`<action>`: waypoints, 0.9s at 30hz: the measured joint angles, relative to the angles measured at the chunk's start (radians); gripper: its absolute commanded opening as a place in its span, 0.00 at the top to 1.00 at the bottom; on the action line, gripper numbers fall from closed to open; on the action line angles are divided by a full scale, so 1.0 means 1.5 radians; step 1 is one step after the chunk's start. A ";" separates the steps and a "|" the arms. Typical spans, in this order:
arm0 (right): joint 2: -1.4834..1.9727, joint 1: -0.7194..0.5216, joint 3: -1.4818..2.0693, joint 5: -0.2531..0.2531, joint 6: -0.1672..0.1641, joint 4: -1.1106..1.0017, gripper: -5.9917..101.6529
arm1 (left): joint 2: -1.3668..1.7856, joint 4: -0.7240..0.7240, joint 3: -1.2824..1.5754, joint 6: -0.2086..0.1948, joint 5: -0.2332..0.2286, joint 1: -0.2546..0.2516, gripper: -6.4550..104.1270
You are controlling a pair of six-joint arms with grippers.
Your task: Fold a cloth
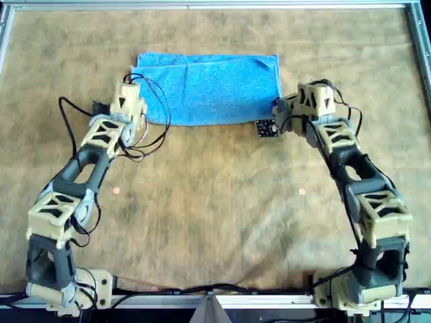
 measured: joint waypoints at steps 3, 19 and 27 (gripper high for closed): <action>-0.003 0.000 0.000 0.000 0.000 0.006 0.33 | 0.000 0.000 0.000 0.000 -0.001 0.000 0.06; -0.002 0.000 -0.001 -0.002 -0.004 0.050 0.97 | 0.000 -0.001 0.000 -0.001 -0.001 -0.001 0.96; -0.002 0.000 -0.001 -0.002 -0.004 0.050 0.96 | 0.000 -0.002 0.000 -0.006 -0.001 -0.001 0.95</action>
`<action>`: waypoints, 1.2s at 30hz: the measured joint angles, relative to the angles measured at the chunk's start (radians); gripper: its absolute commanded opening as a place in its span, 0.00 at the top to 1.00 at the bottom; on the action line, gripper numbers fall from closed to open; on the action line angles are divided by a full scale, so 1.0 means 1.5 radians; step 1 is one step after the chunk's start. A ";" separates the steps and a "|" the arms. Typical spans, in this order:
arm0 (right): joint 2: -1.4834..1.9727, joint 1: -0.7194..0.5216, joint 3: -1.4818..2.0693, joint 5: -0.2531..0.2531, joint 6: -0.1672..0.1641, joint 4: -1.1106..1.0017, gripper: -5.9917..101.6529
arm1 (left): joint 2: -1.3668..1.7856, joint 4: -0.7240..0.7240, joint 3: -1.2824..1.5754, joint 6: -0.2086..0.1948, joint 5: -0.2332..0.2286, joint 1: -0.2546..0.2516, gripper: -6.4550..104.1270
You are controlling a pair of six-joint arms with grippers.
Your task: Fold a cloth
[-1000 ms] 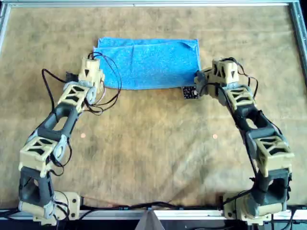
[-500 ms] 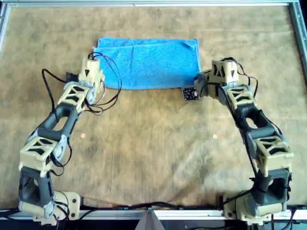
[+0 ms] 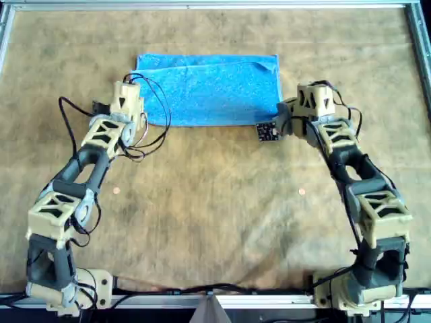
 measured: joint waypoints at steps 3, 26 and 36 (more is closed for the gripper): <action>0.002 0.000 0.000 0.000 0.000 0.000 0.96 | 0.001 0.000 0.000 0.000 0.000 0.000 0.95; 0.370 0.008 0.388 -0.004 0.000 0.008 0.96 | 0.365 0.000 0.398 0.000 0.005 -0.050 0.95; 0.477 0.010 0.512 -0.011 0.000 0.008 0.96 | 0.452 0.000 0.530 -0.005 0.005 -0.054 0.95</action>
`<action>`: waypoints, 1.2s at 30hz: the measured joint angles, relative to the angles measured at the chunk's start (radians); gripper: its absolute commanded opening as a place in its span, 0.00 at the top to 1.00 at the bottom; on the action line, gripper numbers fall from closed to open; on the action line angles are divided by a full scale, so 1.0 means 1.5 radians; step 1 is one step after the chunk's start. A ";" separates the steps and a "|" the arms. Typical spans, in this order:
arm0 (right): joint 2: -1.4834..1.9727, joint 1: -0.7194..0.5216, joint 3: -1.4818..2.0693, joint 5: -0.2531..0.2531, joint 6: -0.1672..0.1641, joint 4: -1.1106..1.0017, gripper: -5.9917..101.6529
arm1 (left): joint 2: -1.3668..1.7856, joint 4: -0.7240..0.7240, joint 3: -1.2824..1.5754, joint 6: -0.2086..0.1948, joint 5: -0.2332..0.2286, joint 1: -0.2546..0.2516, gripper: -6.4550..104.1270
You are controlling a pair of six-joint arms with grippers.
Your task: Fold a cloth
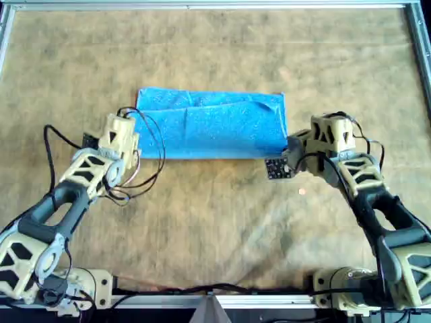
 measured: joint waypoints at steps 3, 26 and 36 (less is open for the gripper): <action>0.004 0.000 0.009 0.000 0.000 0.000 0.96 | 0.003 0.000 0.019 0.000 0.000 -0.003 0.95; 0.172 -0.015 0.172 0.007 -0.006 0.000 0.25 | 0.287 0.000 0.247 0.012 -0.006 -0.004 0.21; 0.571 -0.014 0.432 0.015 -0.006 0.001 0.24 | 0.658 0.000 0.438 0.007 -0.008 -0.004 0.20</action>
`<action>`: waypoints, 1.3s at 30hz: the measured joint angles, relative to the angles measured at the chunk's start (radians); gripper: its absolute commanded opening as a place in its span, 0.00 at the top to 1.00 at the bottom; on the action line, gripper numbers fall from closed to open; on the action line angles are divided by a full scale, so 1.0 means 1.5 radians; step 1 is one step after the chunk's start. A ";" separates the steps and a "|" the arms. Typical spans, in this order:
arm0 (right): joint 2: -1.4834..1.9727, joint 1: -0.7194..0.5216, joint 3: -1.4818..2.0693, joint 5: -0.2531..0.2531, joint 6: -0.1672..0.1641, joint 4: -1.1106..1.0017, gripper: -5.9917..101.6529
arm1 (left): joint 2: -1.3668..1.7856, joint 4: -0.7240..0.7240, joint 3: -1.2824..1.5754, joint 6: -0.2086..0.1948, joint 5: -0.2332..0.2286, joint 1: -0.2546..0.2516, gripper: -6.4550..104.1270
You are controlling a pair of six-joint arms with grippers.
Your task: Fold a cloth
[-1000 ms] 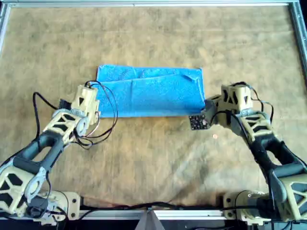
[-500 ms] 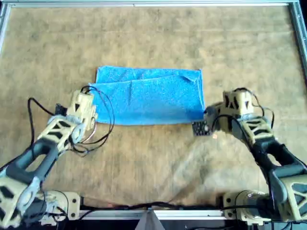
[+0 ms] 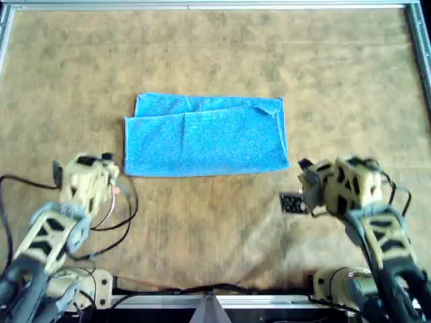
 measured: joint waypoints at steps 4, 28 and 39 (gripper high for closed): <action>0.166 -0.004 0.100 0.000 0.000 0.000 0.25 | 0.178 0.000 0.088 0.000 0.000 0.000 0.20; -0.101 0.004 -0.090 -0.004 0.007 0.000 0.23 | 0.345 0.000 0.195 0.004 0.000 0.000 0.21; -0.512 0.010 -0.302 -0.004 0.010 0.067 0.23 | 0.345 0.000 0.195 0.004 0.000 0.000 0.21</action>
